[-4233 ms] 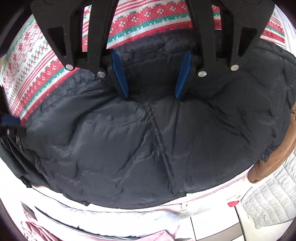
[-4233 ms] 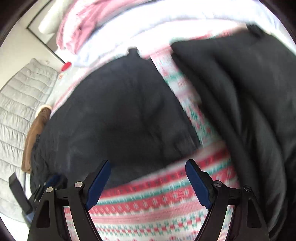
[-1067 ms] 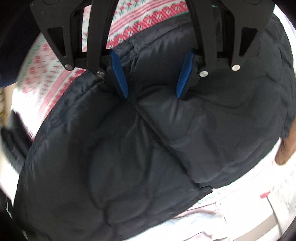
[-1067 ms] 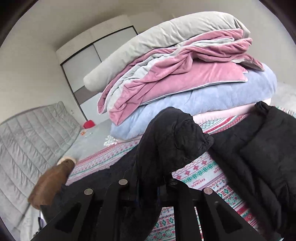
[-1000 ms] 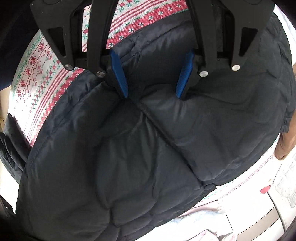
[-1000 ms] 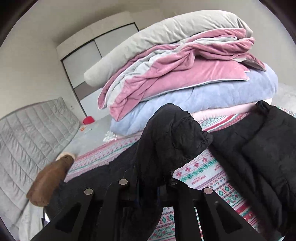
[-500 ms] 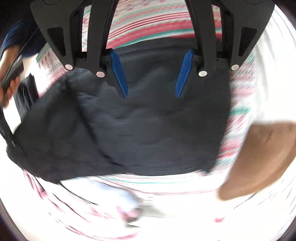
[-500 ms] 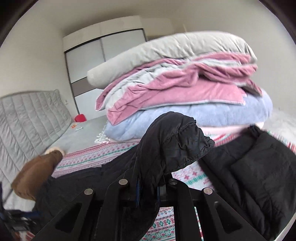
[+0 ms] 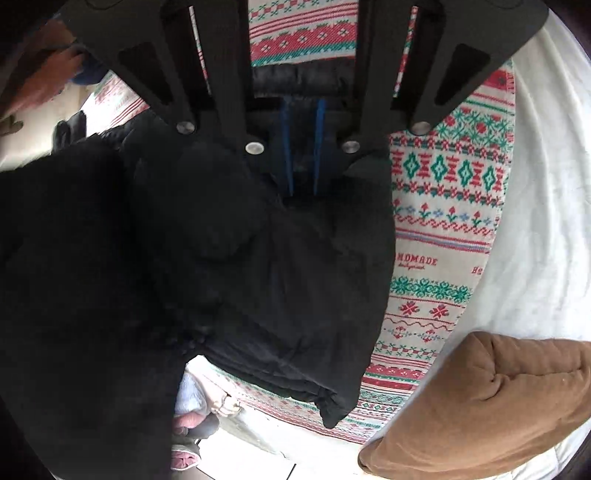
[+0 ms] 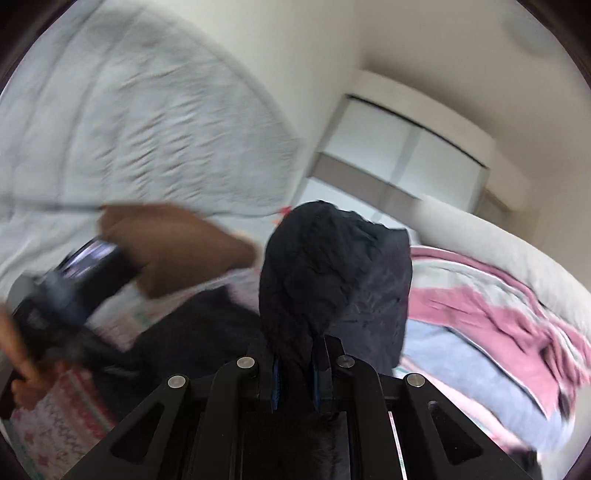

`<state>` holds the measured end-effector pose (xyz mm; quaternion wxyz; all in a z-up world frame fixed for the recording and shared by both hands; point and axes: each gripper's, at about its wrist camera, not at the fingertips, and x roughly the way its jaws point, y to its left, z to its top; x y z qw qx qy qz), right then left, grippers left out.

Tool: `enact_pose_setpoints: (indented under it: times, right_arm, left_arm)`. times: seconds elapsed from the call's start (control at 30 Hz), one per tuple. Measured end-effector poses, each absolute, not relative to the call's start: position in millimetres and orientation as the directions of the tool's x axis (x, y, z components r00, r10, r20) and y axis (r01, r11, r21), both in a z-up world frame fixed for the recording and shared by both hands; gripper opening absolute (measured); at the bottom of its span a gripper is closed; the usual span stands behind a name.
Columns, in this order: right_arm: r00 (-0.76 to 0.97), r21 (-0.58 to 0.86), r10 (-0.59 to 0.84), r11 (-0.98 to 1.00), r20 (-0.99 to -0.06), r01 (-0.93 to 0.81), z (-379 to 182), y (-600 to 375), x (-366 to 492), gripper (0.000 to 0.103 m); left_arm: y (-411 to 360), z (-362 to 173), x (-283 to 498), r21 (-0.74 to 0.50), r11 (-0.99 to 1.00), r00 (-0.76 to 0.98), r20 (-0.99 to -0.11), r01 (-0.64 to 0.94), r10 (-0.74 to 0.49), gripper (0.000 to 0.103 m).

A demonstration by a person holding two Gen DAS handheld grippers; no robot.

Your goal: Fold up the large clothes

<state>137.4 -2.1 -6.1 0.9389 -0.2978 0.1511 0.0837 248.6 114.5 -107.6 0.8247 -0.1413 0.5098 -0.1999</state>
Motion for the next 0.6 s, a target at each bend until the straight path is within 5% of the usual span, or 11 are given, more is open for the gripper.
enact_pose_setpoints:
  times: [0.13,0.43,0.6]
  right_arm:
    - [0.871,-0.527,0.116,0.756,-0.476,-0.389,-59,31,156,0.012]
    - [0.831,-0.468,0.138,0.77,-0.539,-0.432,-91,34,165,0.024]
    - [0.807,-0.455,0.134,0.767,-0.575,-0.452,-96,28,172,0.028]
  left_arm:
    - [144,-105,254,-0.504,0.856,0.394,-0.767,0.12,-0.507,0.012]
    - [192,-96,252,-0.513,0.856,0.429,-0.762,0.059,-0.486,0.016]
    - [193,-83,249,-0.521,0.851,0.46,-0.74,0.071,-0.491,0.04]
